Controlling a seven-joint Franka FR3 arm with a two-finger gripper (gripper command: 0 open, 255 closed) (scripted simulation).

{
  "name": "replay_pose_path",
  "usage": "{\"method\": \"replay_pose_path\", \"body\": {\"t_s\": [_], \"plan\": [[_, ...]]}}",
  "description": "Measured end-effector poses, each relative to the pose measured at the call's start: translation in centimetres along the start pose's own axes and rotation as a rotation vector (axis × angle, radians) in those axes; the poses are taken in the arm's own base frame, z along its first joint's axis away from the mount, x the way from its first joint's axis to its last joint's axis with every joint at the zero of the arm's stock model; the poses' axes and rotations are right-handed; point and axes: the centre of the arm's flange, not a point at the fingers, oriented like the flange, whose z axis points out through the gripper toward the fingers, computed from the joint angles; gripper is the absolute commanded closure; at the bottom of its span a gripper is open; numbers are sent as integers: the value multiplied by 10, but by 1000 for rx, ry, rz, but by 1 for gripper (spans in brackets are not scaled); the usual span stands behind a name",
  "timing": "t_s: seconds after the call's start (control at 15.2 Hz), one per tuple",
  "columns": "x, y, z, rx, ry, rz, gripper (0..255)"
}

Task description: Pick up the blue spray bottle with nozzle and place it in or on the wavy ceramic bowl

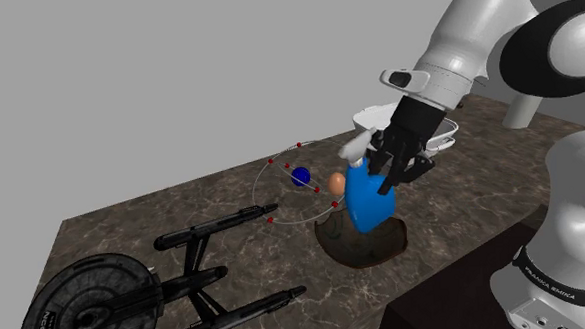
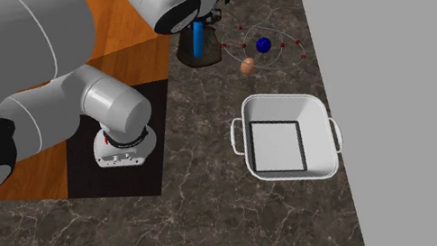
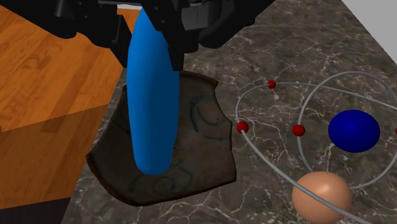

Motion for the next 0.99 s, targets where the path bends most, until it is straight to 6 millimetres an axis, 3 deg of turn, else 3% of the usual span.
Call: {"method": "replay_pose_path", "body": {"t_s": [0.4, 0.46, 0.86, 0.99], "plan": [[-3, 0, 4, 0, 0, 0, 255], [-3, 0, 4, 0, 0, 0, 0], [-3, 0, 4, -1, 1, 0, 0], [-1, 1, -13, -2, 2, 0, 0]]}}
